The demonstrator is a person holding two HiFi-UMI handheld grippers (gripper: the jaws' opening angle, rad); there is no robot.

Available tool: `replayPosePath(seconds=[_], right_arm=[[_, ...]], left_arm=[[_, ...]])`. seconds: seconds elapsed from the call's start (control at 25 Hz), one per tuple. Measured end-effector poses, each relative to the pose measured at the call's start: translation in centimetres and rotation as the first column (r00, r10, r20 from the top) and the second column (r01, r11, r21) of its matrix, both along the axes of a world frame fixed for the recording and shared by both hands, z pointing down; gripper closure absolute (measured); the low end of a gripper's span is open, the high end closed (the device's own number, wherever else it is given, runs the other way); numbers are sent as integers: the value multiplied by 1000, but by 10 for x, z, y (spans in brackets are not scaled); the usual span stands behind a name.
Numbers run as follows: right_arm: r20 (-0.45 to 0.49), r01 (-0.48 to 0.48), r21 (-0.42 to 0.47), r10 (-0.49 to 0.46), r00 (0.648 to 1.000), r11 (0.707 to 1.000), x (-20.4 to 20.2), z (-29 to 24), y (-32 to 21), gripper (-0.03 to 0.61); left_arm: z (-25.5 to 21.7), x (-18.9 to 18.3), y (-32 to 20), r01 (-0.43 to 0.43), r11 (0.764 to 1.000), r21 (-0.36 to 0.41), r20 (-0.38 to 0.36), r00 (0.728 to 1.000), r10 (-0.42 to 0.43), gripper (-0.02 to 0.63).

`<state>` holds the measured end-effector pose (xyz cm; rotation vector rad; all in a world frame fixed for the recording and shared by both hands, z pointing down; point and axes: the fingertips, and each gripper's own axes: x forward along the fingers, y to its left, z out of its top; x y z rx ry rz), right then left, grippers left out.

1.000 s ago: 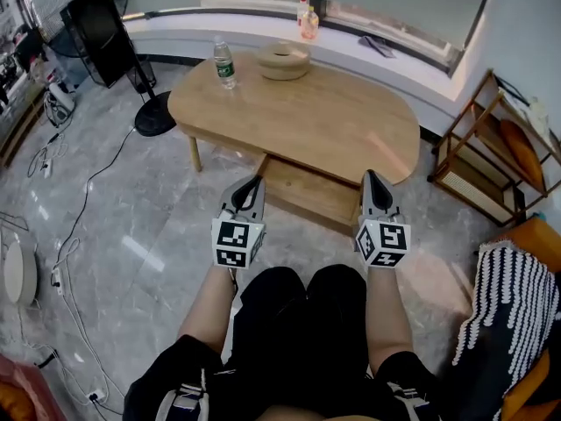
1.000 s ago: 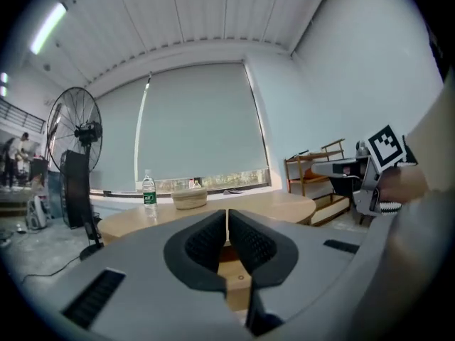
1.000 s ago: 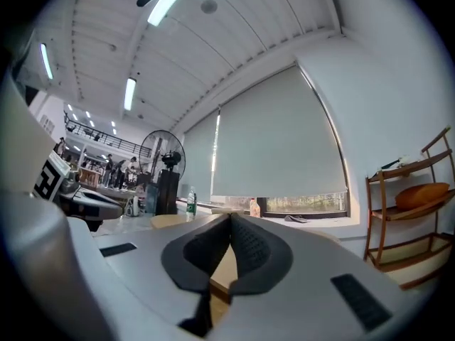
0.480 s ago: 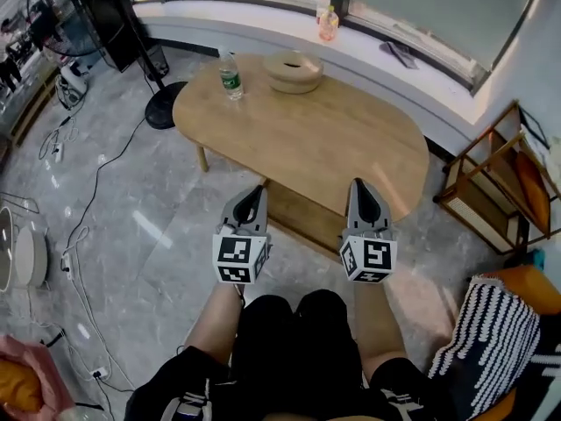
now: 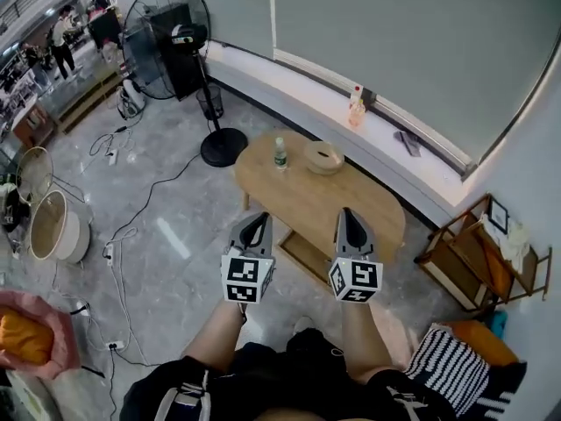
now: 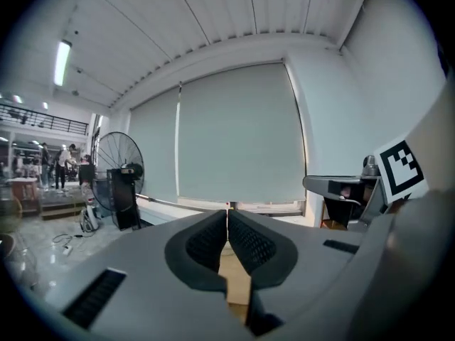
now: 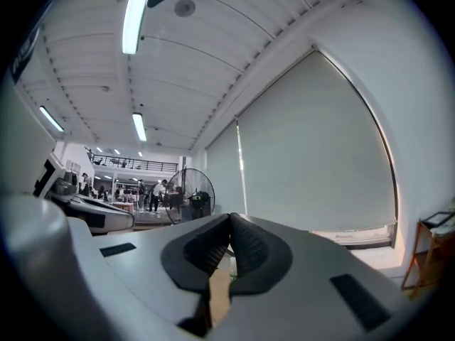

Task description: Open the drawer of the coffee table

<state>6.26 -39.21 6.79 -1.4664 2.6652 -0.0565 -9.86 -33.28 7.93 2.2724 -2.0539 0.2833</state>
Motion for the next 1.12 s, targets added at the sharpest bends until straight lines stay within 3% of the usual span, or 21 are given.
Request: replayPosePath(seconds=[0.16,0.32,0.52,0.88,1.12], right_arm=[[-3,43,4,-43,999,999,-53,-85,42,565],[-7,97,47,-97,995,994,-98,-123,86,565],[-20,137,57,-136,990,989,-111,-131,125,565],[-28,140,67,-138,990,988,-100,-146,114,565],[-37,142,75,-140,990,987,-139,-181,117,563]], left_arm=[[-82,-47,39,49,999,-10,-22,999,-49,591],[-128,-88,88,110,993,52,-3,994,-110,591],[-137,-100,136,140,987,78,-8,990,-140,591],[-149,-86,122,132,988,83,16,991,-134,591],[-181,-123,120,117,989,91,9,993,-119,591]])
